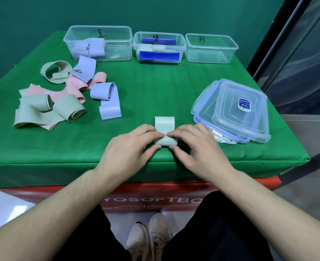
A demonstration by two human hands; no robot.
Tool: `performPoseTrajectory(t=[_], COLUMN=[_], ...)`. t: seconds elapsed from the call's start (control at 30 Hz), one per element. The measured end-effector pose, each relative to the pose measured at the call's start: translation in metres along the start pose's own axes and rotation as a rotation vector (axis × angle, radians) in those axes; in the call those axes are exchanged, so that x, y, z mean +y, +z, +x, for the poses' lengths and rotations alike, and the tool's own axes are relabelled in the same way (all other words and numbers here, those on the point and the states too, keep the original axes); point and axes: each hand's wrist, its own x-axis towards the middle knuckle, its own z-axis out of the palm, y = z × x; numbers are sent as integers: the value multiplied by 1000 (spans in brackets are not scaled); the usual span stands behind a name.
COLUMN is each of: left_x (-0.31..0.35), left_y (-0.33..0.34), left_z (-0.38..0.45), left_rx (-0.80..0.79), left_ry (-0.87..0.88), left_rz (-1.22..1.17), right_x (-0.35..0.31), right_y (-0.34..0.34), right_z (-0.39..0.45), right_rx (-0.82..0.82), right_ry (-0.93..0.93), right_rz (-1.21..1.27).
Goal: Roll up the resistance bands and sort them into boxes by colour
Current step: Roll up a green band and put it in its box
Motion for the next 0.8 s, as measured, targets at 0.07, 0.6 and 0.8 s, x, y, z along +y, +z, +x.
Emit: performPoseTrajectory(t=[0.07,0.6,0.8], left_x=[3,7,7], left_y=[-2,-2,-2], left_z=[-8,-10,-10], left_rx=[8,-57,-25], left_ry=[13,-48,-48], left_rz=[0,-6,-26], right_x=[-4,-7,-6], right_y=[-1,1,1], right_z=[-6,-5,1], right_rx=[13,20,-15], right_ry=[-14,2,42], right_rz=[-4,30,67])
